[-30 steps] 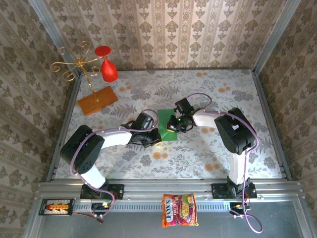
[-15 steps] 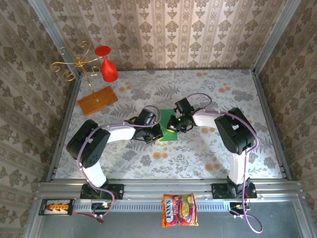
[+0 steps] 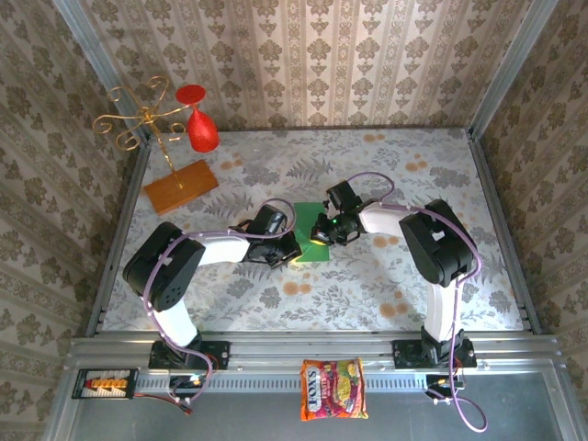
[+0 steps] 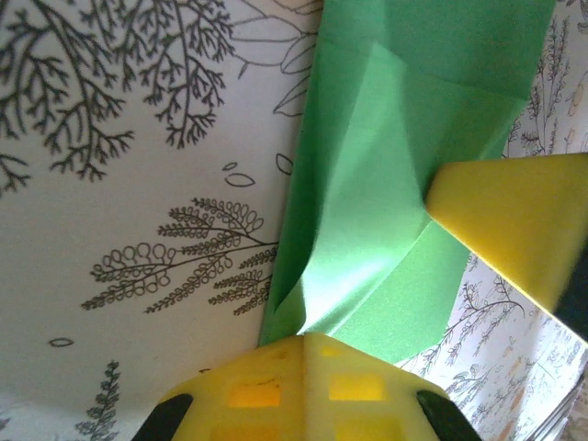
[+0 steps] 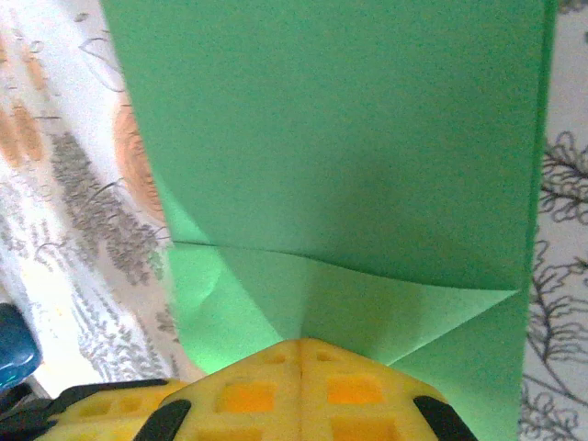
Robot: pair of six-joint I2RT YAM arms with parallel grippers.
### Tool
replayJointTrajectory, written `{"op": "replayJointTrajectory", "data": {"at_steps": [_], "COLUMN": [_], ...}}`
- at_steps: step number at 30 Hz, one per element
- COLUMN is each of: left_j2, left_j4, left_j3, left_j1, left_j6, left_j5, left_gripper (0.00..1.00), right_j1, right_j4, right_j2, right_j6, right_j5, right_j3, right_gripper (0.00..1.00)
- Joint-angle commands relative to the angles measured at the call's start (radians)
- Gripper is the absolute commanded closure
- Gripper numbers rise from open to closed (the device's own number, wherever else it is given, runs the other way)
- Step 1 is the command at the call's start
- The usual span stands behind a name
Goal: Fold a paper plane with a square sheet of paper (pick it up from the middle)
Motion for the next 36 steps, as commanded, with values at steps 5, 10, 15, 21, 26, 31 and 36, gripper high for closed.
{"op": "replayJointTrajectory", "data": {"at_steps": [5,10,15,21,26,31,36], "left_j2": [0.036,0.041,0.041,0.042,0.040,0.023,-0.029], "left_j4": [-0.099,-0.098,-0.099,-0.101,-0.103,-0.116,-0.093], "left_j3": [-0.025,-0.024,-0.023,-0.020,-0.017,-0.004,0.015], "left_j1": [-0.001,0.001,0.000,-0.002,-0.001,-0.001,-0.002], "left_j6": [-0.011,-0.010,-0.010,-0.007,-0.004,0.003,0.014], "left_j5": [-0.012,-0.010,-0.010,-0.005,-0.002,0.002,0.009], "left_gripper": [1.00,1.00,1.00,1.00,1.00,1.00,1.00], "right_j1": [0.016,0.026,0.036,0.042,0.048,0.048,0.048], "right_j4": [-0.031,-0.017,-0.014,-0.012,-0.013,-0.032,-0.082], "right_j2": [-0.109,-0.088,-0.045,-0.003,0.026,0.040,0.051], "right_j6": [-0.074,-0.068,-0.074,-0.082,-0.085,-0.087,-0.086], "right_j5": [-0.073,-0.065,-0.072,-0.085,-0.085,-0.047,-0.010], "right_j3": [-0.007,-0.052,-0.040,-0.015,-0.002,-0.005,-0.003], "right_gripper": [0.92,0.95,0.96,0.96,0.97,0.97,0.97]}}
